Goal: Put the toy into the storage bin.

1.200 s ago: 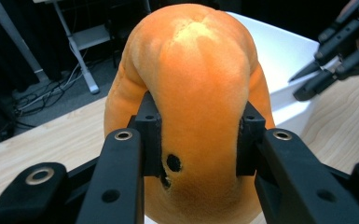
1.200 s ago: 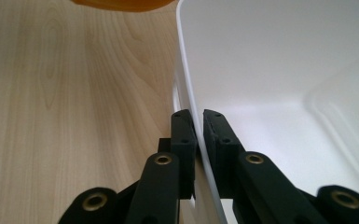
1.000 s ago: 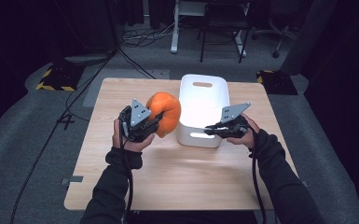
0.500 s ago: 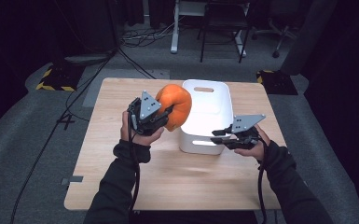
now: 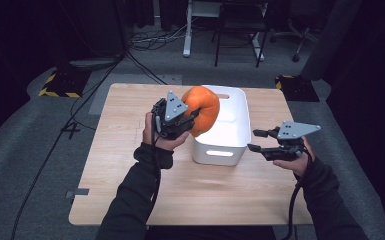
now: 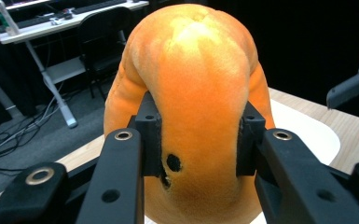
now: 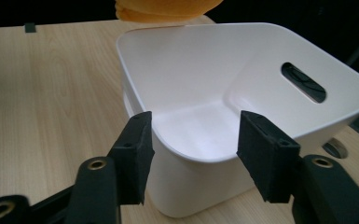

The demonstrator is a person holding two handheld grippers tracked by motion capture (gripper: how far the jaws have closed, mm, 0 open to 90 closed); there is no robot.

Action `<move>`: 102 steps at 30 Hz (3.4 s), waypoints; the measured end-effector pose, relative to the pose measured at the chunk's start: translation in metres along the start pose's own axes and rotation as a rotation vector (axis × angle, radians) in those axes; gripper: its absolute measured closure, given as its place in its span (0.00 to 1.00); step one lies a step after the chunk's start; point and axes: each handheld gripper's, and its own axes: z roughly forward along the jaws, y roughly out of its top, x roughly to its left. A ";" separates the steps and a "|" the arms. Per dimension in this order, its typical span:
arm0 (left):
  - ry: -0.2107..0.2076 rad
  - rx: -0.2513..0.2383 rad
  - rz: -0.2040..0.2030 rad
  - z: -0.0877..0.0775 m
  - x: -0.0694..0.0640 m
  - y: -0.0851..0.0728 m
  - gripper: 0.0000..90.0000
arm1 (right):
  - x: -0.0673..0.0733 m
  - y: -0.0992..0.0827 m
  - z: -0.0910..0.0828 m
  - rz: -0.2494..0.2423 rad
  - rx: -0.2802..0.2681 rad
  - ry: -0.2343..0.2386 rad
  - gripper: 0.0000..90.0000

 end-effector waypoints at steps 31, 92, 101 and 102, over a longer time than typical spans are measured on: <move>-0.073 0.073 0.009 0.074 -0.015 0.010 0.71 | 0.008 -0.150 -0.026 0.231 0.217 -0.154 0.22; -0.133 0.463 0.053 0.133 -0.016 -0.016 0.34 | 0.005 -0.175 -0.018 0.300 0.256 -0.162 0.21; -0.126 0.429 0.038 0.131 -0.015 -0.014 0.30 | 0.005 -0.175 -0.018 0.300 0.255 -0.161 0.21; -0.129 0.415 0.032 0.131 -0.015 -0.015 0.30 | 0.005 -0.175 -0.018 0.300 0.255 -0.161 0.21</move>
